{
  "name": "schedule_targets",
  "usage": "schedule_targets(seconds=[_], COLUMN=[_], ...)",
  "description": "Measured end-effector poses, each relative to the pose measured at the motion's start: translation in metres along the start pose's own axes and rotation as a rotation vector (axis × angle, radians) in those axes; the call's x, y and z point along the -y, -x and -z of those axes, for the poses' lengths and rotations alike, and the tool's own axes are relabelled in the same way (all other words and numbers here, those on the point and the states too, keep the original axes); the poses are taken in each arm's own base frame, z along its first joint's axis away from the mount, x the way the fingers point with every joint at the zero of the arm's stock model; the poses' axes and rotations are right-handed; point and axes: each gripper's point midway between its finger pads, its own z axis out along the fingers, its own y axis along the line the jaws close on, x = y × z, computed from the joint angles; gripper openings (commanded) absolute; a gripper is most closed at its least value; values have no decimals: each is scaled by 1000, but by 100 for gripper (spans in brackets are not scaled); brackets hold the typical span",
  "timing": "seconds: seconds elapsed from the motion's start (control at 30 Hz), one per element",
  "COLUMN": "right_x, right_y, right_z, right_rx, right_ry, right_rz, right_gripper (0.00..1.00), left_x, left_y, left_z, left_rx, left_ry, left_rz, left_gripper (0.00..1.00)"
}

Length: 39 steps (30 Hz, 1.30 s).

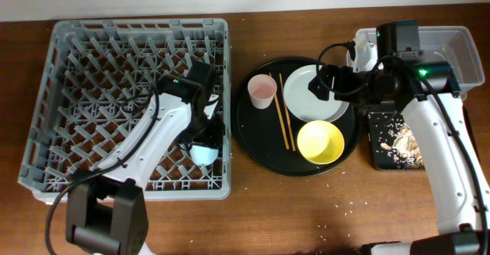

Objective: Sort waste into correct bins and load items into the dishwasher rack
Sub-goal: 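Place the blue cup upside down in the rack with left gripper, then grasp the pink cup with the right gripper and lift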

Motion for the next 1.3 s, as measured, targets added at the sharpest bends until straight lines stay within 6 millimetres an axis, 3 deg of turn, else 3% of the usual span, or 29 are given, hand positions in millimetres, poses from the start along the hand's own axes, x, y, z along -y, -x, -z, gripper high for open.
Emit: schedule_targets(seconds=[0.1, 0.2, 0.37, 0.43, 0.53, 0.6, 0.7, 0.87, 1.07, 1.13, 1.17, 1.3], right_x=[0, -3, -26, -32, -36, -35, -34, -27, -5, -1, 0, 4], right_y=[0, 3, 10, 13, 18, 20, 21, 18, 9, 9, 8, 5], right_z=[0, -5, -38, -53, -85, -109, -141, -178, -203, -208, -210, -214], right_rx=[0, 5, -3, 0, -5, -10, -21, -44, -74, -75, -79, -89], right_ry=[0, 5, 39, 41, 21, 8, 3, -13, -86, -96, -99, -111], right_rz=[0, 12, 71, 70, 37, 13, -20, -44, -83, -82, -82, -90], right_gripper=[99, 99, 97, 88, 73, 70, 58, 41, 28, 16, 4, 4], left_x=[0, 0, 0, 2, 1, -7, -27, -35, -33, -32, -33, -32], left_y=[2, 5, 11, 20, 47, 68, 92, 94, 94, 94, 94, 94], left_z=[-2, -2, 8, 23, 65, 97, 121, 123, 122, 122, 122, 121], left_rx=[7, 20, 35, 63, 165, 263, 370, 379, 375, 375, 374, 372], left_ry=[1, 2, 3, -2, -26, -61, -111, -142, -157, -157, -157, -160], left_rz=[-4, -11, -10, -10, 9, 45, 129, 174, 174, 174, 174, 174], left_gripper=[85, 86, 86, 86, 79, 75, 73, 72, 72, 72, 72, 72])
